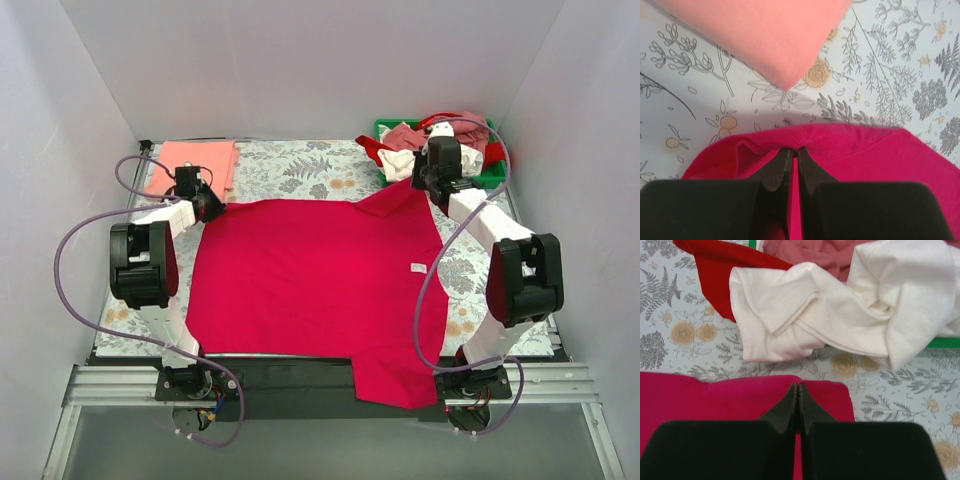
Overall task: Fold and stack the t-shirts
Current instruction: Flatten the tshirt out, then fold the tshirt
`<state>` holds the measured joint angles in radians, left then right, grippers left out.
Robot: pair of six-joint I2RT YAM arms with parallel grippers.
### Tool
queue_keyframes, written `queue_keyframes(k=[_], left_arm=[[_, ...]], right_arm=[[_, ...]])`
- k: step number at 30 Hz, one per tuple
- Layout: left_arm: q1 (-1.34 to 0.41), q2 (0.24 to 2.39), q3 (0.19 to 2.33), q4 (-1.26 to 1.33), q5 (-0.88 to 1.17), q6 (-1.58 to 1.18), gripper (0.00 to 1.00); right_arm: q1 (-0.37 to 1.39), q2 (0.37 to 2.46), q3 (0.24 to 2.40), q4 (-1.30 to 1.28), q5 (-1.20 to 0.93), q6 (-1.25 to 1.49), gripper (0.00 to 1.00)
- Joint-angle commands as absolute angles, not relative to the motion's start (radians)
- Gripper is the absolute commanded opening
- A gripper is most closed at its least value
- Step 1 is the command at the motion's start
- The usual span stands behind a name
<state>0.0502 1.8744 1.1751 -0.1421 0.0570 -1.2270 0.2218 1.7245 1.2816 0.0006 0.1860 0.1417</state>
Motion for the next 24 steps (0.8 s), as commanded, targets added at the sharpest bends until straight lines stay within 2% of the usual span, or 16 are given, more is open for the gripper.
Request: queue_keyframes(k=[1,15,24], left_arm=[[0.048,1.796,1.151,-0.166,0.077,-1.192,0.00],[0.051,1.591,1.005,-0.244,-0.037,-1.216,0.00],[0.055,1.471,0.927,-0.282,-0.156,-1.261,0.00]], right_arm=[[0.216,1.606,1.244,-0.090,0.158,0.189,0.01],[0.219,1.235,0.927,-0.276,0.115,0.295,0.01],[0.218,1.026,0.818,-0.376,0.109,0.322,0.01]])
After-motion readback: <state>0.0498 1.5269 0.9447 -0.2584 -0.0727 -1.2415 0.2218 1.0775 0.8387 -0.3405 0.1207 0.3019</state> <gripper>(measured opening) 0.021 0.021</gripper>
